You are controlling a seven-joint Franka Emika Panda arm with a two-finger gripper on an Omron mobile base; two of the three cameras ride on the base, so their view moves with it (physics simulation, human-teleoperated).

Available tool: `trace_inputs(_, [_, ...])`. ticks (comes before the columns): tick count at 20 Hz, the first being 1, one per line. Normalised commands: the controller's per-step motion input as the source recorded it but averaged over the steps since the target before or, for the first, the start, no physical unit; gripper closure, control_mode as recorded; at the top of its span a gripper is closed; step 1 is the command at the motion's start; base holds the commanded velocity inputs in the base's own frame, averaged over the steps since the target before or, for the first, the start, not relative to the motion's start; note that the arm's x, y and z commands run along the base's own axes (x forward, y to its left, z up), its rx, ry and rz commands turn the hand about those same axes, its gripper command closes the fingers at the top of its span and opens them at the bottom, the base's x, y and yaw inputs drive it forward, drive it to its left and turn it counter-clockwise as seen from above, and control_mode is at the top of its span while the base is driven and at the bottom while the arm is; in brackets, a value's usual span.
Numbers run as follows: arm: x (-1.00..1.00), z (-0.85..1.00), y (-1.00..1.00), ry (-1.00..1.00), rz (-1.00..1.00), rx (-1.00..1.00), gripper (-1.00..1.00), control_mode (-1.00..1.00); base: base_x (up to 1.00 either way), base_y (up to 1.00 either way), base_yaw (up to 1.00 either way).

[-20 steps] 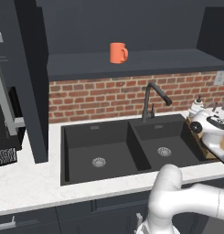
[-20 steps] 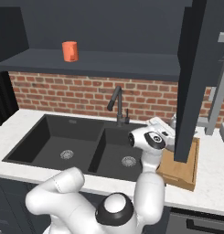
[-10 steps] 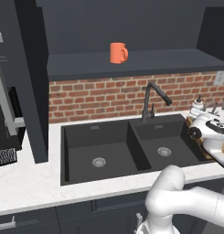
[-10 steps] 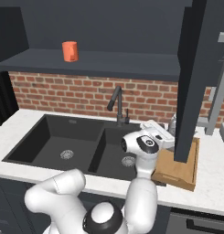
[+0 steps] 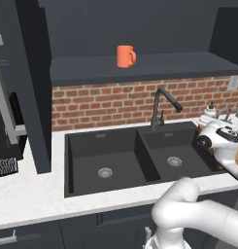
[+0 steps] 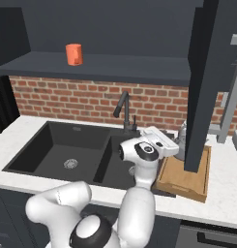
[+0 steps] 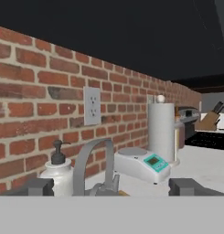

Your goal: Pick the kettle from the counter and place it on the tray. Then pick the mug from the cabinet and place it on the tray. Then close the cabinet doors.

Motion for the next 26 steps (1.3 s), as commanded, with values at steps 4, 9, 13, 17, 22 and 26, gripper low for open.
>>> trace_inputs(4, [-0.46,0.29,0.24,0.11,0.0,0.03,-1.0,-1.0,0.0,0.0,0.0])
trace_inputs(9, [-0.62,0.27,0.14,0.13,0.0,0.0,-1.0,-1.0,0.0,0.0,0.0])
trace_inputs(13, [-0.66,0.36,0.08,0.1,0.0,0.0,-1.0,-1.0,0.0,0.0,0.0])
trace_inputs(17, [-0.69,0.4,0.07,0.05,0.01,0.0,-1.0,-1.0,0.0,0.0,0.0])
trace_inputs(22, [-0.66,0.39,0.21,0.02,0.04,0.03,-1.0,-1.0,0.0,0.0,0.0])
trace_inputs(26, [-0.54,0.45,0.46,0.09,0.03,0.01,-1.0,-1.0,0.0,0.0,0.0])
